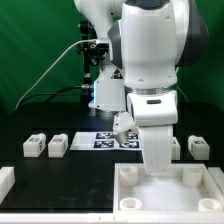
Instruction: Assemble one leg
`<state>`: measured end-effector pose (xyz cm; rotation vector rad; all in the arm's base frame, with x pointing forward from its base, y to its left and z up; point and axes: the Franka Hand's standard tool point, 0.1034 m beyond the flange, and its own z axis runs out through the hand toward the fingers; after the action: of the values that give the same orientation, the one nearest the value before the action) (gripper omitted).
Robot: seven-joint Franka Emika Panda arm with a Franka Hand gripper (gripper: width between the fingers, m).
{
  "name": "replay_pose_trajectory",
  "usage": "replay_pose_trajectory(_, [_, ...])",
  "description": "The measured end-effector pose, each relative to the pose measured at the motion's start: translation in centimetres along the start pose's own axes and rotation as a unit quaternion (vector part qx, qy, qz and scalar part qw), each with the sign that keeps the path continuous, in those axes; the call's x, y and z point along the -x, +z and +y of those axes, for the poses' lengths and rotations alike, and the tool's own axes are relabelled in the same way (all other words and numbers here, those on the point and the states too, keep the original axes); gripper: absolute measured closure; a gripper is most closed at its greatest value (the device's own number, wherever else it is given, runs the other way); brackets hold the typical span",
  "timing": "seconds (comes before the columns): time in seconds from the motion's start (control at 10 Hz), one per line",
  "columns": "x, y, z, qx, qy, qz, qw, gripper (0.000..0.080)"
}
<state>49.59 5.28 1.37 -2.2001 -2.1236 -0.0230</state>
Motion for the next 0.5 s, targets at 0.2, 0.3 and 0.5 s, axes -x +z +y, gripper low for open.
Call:
replay_pose_trajectory(0.2, [0.07,0.01,0.0,0.0,0.001,0.0,1.0,0.0499])
replay_pose_trajectory(0.3, [0.09,0.02,0.0,0.0,0.001,0.0,1.0,0.0362])
replay_pose_trajectory(0.5, [0.13,0.02,0.0,0.0,0.001,0.0,1.0,0.0206])
